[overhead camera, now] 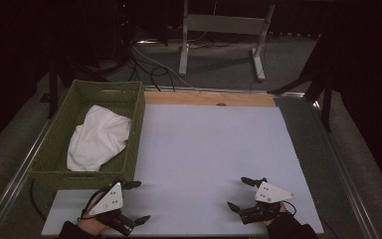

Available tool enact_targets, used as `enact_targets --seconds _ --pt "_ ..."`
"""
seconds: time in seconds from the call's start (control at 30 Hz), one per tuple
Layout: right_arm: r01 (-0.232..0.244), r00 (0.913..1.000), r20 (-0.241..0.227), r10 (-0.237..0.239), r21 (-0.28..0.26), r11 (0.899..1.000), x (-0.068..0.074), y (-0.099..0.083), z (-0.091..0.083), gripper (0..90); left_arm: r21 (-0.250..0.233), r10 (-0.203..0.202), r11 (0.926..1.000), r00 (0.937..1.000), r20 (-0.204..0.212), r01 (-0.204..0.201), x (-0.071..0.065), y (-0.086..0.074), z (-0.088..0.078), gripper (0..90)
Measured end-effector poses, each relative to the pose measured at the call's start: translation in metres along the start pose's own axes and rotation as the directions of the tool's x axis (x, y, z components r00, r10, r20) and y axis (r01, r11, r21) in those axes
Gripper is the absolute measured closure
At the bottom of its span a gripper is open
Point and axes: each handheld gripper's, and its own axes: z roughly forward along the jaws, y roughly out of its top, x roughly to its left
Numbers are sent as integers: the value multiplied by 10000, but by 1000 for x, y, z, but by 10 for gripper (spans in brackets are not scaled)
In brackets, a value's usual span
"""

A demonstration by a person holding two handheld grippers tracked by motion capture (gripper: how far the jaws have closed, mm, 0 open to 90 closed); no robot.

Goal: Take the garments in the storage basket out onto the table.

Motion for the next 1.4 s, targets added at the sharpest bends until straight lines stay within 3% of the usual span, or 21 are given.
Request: enact_targets --seconds 0.3,0.33,0.5,0.8,1.13,1.4 --pt "72 9999 -86 -72 -86 9999 1 2 -2 78 84 33 10000 9997 230 -35 0 1 1 2" --pt "80 9999 -132 -82 -178 9998 2 3 -2 79 299 50 9995 9990 449 -64 -1 1 2 2" --pt "111 9999 -124 -114 -231 9997 1 3 -2 79 405 36 9992 9979 647 -62 -2 1 2 2" --pt "64 9998 -159 -71 -484 9988 1 7 -4 79 645 31 9978 9892 1467 -127 -5 14 4 2" --pt "116 9997 -214 -129 -617 9980 4 10 -5 80 580 171 9979 9853 1701 -273 2 36 -10 2" --pt "60 9998 -184 -75 -779 9969 4 11 -7 80 584 230 9977 9859 1658 -331 10 49 -23 1"
